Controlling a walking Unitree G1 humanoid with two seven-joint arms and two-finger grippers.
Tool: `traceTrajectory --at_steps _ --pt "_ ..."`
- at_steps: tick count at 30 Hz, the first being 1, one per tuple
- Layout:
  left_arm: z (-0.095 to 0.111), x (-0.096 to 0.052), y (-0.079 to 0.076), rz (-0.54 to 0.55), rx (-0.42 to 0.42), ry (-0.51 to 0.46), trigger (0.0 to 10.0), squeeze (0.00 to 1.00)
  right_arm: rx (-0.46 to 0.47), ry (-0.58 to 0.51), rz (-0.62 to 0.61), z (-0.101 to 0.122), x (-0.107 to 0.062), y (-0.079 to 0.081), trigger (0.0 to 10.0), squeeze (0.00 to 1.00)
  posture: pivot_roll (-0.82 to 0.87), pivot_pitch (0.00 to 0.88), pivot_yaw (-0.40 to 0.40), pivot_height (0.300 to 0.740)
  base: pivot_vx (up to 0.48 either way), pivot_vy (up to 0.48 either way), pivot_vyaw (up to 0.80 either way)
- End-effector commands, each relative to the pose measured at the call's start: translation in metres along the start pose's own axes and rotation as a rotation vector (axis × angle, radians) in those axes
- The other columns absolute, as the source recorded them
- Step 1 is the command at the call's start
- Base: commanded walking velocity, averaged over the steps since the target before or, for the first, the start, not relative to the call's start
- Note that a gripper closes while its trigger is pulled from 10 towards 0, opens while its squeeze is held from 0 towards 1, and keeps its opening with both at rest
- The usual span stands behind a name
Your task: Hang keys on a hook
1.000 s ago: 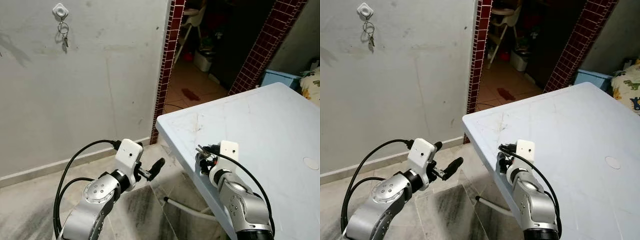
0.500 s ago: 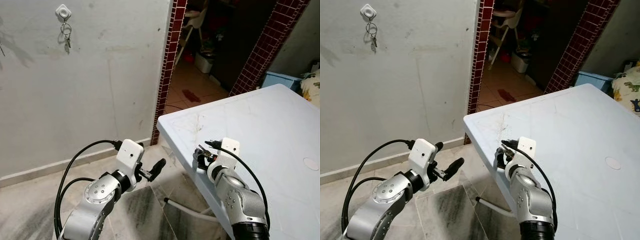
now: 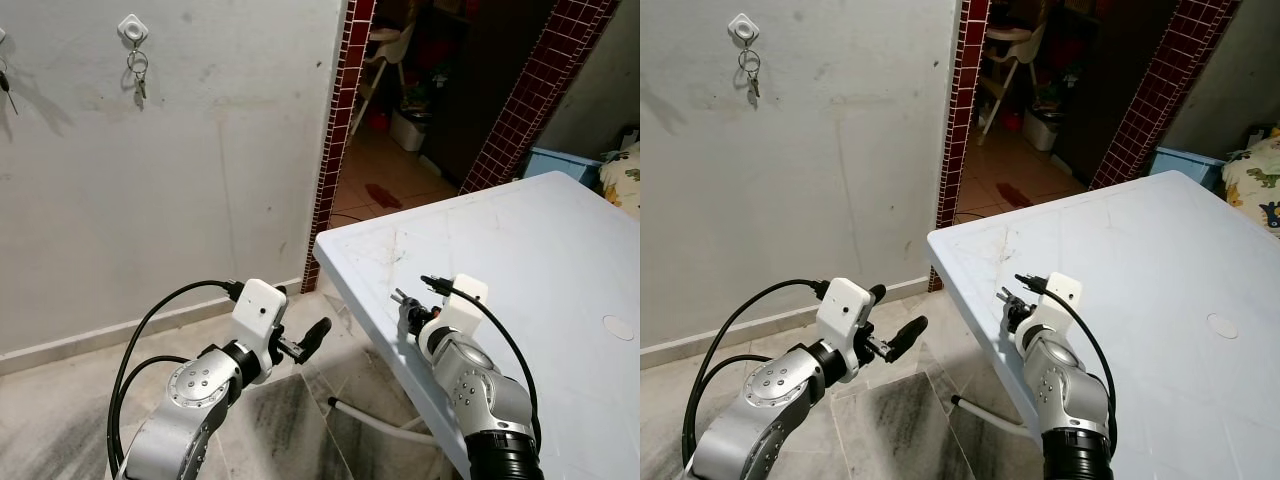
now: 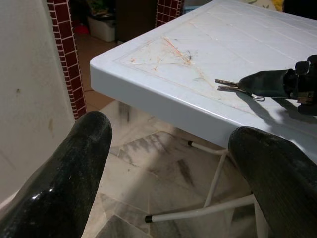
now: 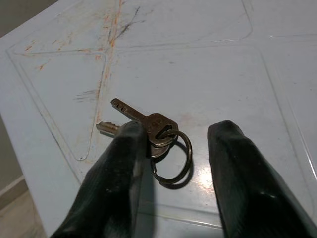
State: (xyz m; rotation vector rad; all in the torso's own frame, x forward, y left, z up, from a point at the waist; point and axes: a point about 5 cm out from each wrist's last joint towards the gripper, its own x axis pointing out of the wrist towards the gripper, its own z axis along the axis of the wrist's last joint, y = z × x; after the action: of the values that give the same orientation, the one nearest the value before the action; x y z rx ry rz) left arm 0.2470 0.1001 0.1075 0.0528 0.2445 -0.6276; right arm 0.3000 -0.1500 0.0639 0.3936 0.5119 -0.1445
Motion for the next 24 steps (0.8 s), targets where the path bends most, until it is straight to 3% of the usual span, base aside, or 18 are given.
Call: traceTrajectory --at_steps 1,13,24 --pt "0.003 0.002 -0.003 -0.019 0.009 -0.009 10.0 0.0 0.014 0.069 -0.035 -0.013 0.002 -0.008 0.0 0.0 0.13 0.014 -0.112 0.74 0.0 0.0 0.0" --pt "0.004 0.002 -0.004 -0.02 0.006 -0.013 10.0 0.0 0.011 0.058 -0.015 -0.008 0.003 -0.004 0.0 0.0 0.13 0.016 -0.117 0.74 0.0 0.0 0.0" --pt "0.007 0.003 -0.003 -0.016 0.001 -0.034 10.0 0.0 -0.053 -0.042 0.033 0.015 0.003 -0.001 0.0 0.0 0.13 0.018 -0.121 0.74 0.0 0.0 0.0"
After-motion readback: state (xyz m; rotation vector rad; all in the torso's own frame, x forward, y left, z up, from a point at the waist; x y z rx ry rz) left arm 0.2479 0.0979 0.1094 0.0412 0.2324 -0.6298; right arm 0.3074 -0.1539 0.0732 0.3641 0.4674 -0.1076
